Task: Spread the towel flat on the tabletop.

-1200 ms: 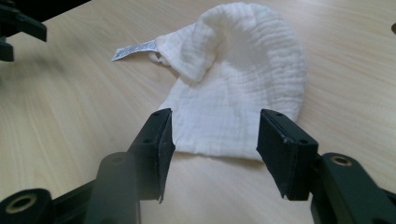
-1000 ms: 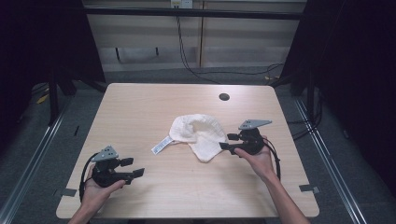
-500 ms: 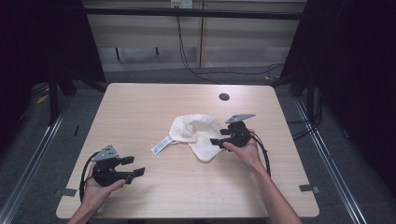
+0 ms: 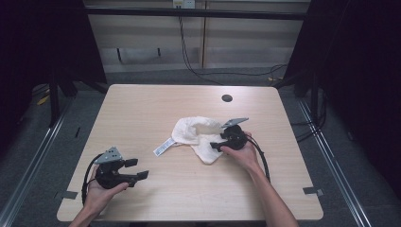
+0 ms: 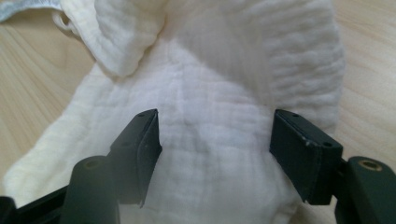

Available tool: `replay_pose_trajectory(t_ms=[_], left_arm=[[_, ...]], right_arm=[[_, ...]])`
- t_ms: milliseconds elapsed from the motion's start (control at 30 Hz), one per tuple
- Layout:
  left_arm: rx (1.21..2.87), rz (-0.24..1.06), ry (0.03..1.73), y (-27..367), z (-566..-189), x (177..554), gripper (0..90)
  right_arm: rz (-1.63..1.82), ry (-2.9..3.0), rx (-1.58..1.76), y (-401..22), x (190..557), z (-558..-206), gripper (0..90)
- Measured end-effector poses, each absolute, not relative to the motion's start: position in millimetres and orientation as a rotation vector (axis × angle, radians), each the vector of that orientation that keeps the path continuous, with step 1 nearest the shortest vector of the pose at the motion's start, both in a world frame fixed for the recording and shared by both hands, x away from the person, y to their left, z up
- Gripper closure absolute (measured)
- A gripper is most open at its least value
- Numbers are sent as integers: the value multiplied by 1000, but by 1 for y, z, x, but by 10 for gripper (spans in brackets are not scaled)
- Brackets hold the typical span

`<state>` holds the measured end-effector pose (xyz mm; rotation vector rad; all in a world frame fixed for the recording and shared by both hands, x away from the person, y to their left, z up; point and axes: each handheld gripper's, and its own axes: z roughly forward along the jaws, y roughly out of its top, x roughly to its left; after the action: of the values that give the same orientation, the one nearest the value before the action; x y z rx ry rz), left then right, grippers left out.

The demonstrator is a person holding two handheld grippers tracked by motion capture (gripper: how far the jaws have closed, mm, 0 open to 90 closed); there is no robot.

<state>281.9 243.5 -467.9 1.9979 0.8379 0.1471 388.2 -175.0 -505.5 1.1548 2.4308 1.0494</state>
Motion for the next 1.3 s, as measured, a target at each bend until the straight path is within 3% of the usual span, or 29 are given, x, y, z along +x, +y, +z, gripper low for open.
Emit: replay_pose_trajectory(t_ms=[100, 133, 167, 200, 233, 267, 433, 500, 800, 1300], left_arm=[[1999, 148, 838, 244, -468, 282, 288], [1997, 145, 830, 244, -468, 282, 286], [1997, 145, 830, 244, -468, 282, 285], [1999, 148, 828, 243, -467, 282, 285], [1996, 144, 824, 243, -467, 282, 285], [2000, 144, 823, 242, -468, 282, 285], [2009, 151, 825, 240, -469, 283, 294], [2010, 129, 806, 239, -469, 284, 364], [2044, 154, 766, 224, -467, 286, 478], [2045, 130, 800, 201, -464, 325, 542]], right_arm=[[1000, 2422, 1104, -171, 385, -506, 395], [1019, 2422, 1079, -169, 381, -506, 512], [1019, 2422, 1079, -169, 381, -506, 512], [1042, 2420, 1062, -169, 377, -507, 588], [1042, 2420, 1062, -169, 377, -507, 588], [1064, 2412, 1071, -171, 375, -508, 675], [1086, 2451, 1086, -176, 373, -506, 829], [1107, 2456, 1091, -176, 372, -506, 835], [1159, 2501, 1067, -178, 349, -506, 851], [1073, 2605, 948, -174, 315, -498, 848]])
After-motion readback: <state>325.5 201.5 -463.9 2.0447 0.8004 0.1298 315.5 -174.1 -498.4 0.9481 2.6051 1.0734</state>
